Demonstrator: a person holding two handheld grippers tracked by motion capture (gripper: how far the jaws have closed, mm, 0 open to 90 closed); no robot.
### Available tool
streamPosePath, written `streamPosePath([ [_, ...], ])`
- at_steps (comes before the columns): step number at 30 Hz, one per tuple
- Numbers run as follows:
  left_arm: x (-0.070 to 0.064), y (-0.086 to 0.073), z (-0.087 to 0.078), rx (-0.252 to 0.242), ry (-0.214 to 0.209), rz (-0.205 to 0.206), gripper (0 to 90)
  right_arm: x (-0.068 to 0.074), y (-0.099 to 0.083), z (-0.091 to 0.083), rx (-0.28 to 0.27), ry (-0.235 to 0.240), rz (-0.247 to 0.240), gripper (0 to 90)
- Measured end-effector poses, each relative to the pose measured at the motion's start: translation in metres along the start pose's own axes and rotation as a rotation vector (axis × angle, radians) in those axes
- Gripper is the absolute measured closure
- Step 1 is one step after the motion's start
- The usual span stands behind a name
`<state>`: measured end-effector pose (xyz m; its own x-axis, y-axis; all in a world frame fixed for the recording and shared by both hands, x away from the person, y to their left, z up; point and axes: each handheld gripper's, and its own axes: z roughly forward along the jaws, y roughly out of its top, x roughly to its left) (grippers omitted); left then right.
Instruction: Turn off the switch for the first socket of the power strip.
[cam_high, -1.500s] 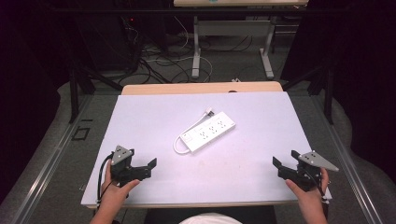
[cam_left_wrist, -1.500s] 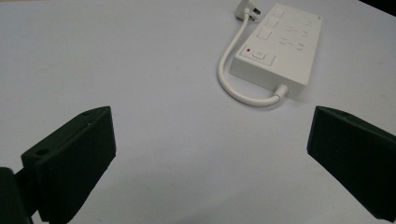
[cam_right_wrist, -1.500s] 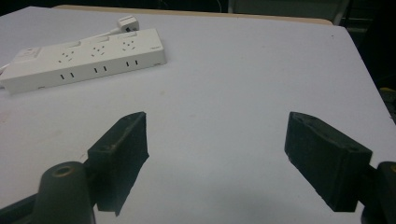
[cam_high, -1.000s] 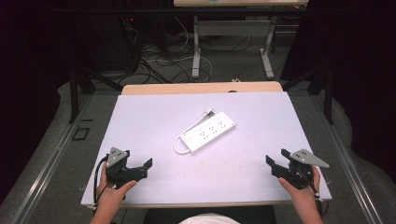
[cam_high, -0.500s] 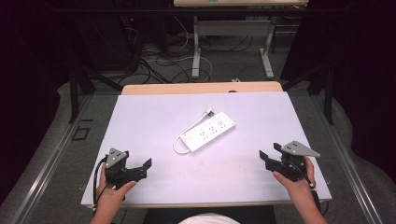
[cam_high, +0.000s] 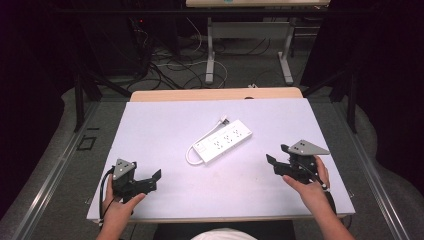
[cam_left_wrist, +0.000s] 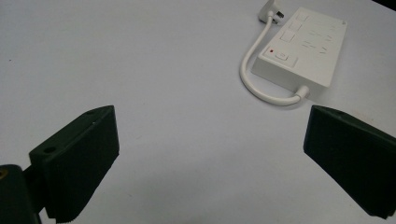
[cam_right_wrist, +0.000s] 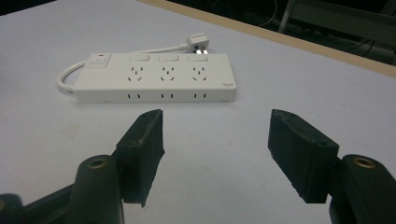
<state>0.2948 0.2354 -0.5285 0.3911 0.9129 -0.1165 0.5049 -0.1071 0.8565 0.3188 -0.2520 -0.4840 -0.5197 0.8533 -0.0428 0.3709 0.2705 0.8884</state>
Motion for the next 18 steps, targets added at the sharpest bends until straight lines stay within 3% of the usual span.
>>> streamPosePath([
  [18,0.0,-0.001,0.001,0.012,0.04,-0.007,4.0,0.02,0.039,0.03,0.027,0.067,-0.049,35.9],
])
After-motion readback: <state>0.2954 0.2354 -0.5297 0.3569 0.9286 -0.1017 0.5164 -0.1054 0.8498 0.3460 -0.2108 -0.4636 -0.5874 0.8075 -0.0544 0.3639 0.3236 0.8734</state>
